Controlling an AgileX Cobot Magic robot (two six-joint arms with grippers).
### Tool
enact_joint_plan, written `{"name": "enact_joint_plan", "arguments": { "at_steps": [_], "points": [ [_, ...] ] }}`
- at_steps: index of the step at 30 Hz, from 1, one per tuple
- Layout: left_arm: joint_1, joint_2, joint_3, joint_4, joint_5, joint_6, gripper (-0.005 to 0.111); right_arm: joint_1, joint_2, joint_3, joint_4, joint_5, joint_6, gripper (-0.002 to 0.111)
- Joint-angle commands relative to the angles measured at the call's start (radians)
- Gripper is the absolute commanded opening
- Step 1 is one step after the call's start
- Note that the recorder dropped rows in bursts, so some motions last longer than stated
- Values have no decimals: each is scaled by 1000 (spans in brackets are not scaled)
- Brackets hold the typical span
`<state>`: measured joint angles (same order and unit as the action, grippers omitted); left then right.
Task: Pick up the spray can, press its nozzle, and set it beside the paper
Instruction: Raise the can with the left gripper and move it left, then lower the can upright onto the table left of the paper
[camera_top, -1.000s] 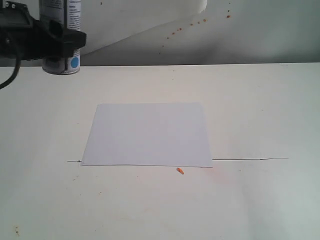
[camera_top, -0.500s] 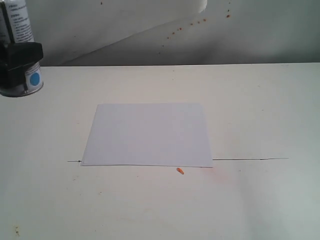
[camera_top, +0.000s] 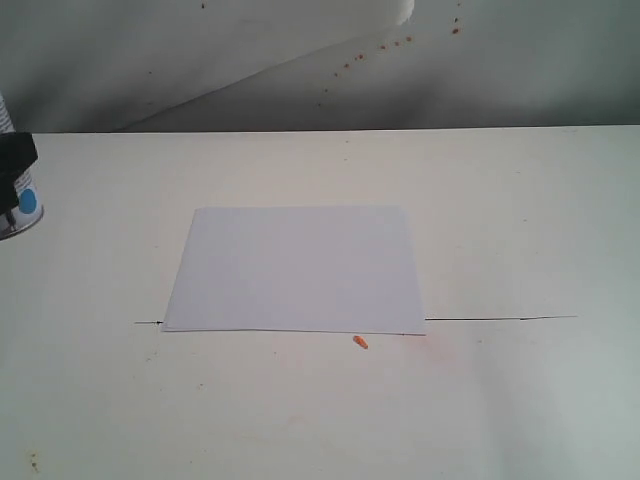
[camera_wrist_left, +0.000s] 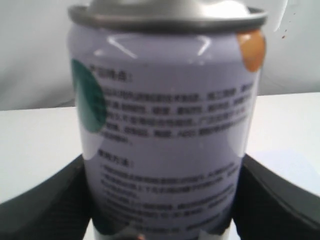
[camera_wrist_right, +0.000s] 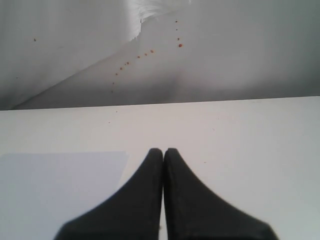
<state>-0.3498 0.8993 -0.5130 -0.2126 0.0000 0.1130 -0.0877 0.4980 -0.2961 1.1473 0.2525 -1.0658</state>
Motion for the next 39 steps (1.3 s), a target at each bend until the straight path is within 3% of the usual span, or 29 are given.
{"name": "enact_joint_plan", "arguments": {
  "at_steps": [1, 8, 14, 18, 25, 34, 39],
  "points": [
    [1, -14, 53, 48, -203, -58, 0, 0, -5, 7, -4, -3, -3, 0],
    [1, 20, 129, 153, -385, -105, 0, 0, -5, 7, -4, -3, -3, 0],
    [1, 213, 140, 276, -508, -190, 0, 0, -5, 7, -4, -3, -3, 0],
    [7, 372, 140, 276, -633, -190, 0, 0, -5, 7, -4, -3, -4, 0],
    [82, 630, 140, 218, -822, -218, 0, 0, -5, 7, -4, -3, -4, 0],
    [82, 906, 61, 256, -1107, -217, 0, 0, -5, 7, -4, -4, -2, 0],
    [84, 1020, -18, 298, -1125, -213, 0, 0, -5, 7, -4, -4, -2, 0]
  ]
}}
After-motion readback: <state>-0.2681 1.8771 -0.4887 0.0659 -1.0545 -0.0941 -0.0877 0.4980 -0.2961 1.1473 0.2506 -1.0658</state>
